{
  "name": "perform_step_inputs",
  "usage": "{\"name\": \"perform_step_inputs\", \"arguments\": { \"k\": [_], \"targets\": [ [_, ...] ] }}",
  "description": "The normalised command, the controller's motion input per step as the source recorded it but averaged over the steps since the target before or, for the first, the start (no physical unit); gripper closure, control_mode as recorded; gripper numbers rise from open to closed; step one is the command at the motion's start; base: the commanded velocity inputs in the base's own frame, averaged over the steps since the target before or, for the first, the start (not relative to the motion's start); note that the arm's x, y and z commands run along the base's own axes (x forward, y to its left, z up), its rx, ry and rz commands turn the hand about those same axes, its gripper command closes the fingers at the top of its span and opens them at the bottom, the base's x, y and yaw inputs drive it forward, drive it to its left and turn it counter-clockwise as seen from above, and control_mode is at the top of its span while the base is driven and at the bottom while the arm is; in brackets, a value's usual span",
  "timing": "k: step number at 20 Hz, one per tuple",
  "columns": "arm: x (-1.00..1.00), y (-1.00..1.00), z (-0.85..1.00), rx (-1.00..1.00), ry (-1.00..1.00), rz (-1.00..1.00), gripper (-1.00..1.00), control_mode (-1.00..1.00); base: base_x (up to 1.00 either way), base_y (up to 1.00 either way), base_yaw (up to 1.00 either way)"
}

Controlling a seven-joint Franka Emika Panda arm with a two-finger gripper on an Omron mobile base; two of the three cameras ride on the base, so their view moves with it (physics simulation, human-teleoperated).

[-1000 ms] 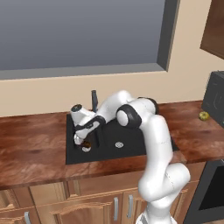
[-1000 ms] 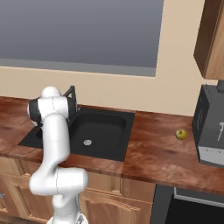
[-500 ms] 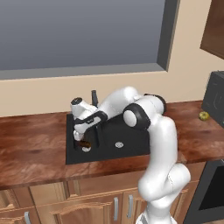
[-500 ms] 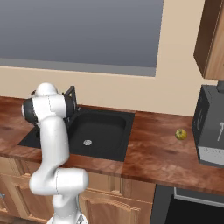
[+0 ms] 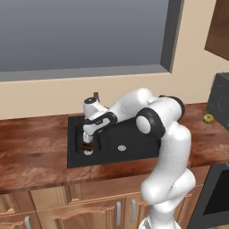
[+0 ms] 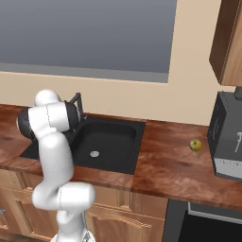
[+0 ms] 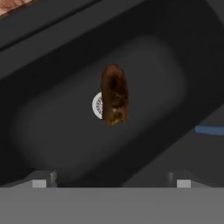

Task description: Turn on the sink faucet. Then move the sweet potato from the counter to the sink. Turn off the sink. Move the vegetable from the sink to the pot next to the stove. Finally move the pot to the rear left burner.

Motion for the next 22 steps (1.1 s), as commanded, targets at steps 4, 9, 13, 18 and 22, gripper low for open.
{"name": "perform_step_inputs", "arguments": {
  "k": [4,9,13,18,22],
  "targets": [
    [-0.27,-0.45,0.1,0.06,0.0,0.0,-1.0,-1.0,0.0,0.0,0.0],
    [-0.26,-0.5,0.06,0.05,0.0,0.0,-1.0,-1.0,0.0,0.0,0.0],
    [-0.16,-0.57,0.17,0.06,0.0,-0.01,-1.0,-1.0,0.0,0.0,0.0],
    [-0.11,-0.61,0.22,0.07,0.0,-0.03,-1.0,-1.0,0.0,0.0,0.0],
    [-0.04,-0.54,0.31,0.09,0.0,-0.03,-1.0,-1.0,0.0,0.0,0.0]
  ]
}}
